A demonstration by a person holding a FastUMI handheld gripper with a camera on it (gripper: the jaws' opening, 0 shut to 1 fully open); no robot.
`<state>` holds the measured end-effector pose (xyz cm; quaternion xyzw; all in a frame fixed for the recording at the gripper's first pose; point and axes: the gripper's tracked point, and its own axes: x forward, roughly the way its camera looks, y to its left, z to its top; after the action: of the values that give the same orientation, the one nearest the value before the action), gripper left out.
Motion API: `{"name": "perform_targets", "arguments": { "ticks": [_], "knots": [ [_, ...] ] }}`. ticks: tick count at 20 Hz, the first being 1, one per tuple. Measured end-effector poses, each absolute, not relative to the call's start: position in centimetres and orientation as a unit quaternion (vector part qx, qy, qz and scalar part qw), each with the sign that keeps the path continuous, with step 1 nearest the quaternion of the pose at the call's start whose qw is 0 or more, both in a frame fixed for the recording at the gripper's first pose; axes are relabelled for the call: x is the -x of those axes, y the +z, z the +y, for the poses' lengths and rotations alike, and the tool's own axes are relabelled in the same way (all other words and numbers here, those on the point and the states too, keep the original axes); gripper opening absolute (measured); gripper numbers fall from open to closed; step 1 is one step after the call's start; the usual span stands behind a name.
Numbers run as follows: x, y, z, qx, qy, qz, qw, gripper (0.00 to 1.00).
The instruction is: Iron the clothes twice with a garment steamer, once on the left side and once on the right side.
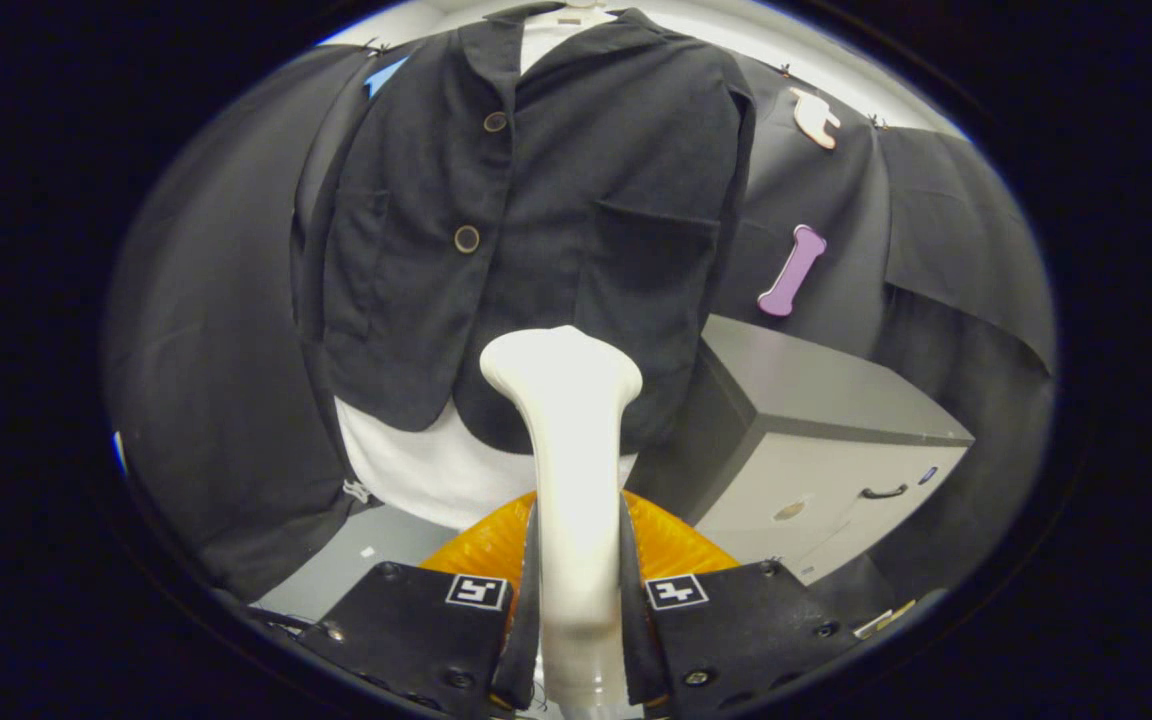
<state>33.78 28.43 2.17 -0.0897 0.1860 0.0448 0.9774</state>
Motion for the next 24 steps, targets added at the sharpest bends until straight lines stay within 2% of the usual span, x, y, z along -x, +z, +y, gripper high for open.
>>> {"name": "perform_targets", "arguments": {
  "ticks": [4,11,24],
  "knots": [
    [-33.2,1.4,28.5,0.090,0.047,0.197,0.975,0.37],
    [-32.1,4.7,28.4,0.088,0.050,0.176,0.979,0.37],
    [-29.1,24.5,33.8,0.062,0.081,0.039,0.994,0.37]
  ]
}}
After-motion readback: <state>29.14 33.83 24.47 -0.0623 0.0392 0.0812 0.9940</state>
